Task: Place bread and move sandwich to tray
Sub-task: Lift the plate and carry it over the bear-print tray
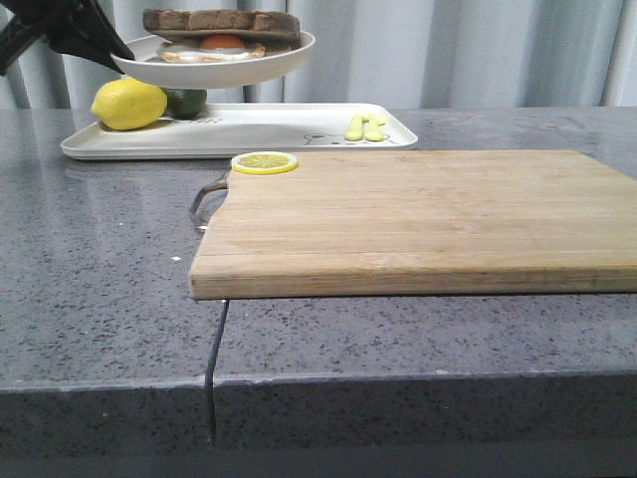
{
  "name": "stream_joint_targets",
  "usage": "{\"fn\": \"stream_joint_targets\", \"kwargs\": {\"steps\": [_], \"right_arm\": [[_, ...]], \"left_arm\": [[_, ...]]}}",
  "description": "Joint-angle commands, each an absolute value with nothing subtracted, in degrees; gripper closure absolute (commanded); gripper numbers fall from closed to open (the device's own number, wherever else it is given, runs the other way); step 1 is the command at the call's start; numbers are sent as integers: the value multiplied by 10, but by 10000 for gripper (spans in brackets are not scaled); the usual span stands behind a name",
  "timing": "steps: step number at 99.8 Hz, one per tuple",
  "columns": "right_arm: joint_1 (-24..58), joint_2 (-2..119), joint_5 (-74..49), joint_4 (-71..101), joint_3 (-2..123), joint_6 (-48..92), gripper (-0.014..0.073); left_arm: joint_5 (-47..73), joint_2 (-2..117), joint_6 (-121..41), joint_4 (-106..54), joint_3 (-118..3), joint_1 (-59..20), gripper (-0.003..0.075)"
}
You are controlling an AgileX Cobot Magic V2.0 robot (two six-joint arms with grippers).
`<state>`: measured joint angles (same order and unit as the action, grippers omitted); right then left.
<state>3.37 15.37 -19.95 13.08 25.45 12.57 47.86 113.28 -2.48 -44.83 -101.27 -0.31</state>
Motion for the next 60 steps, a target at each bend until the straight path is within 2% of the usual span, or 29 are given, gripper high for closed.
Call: {"fn": "stream_joint_targets", "kwargs": {"steps": [1, 60], "right_arm": [[29, 159, -154, 128, 268, 127, 64], [29, 159, -159, 128, 268, 127, 64]], "left_arm": [[462, 1123, -22, -492, -1061, -6, 740], [452, 1222, 0, -495, -1140, -6, 740]]}}
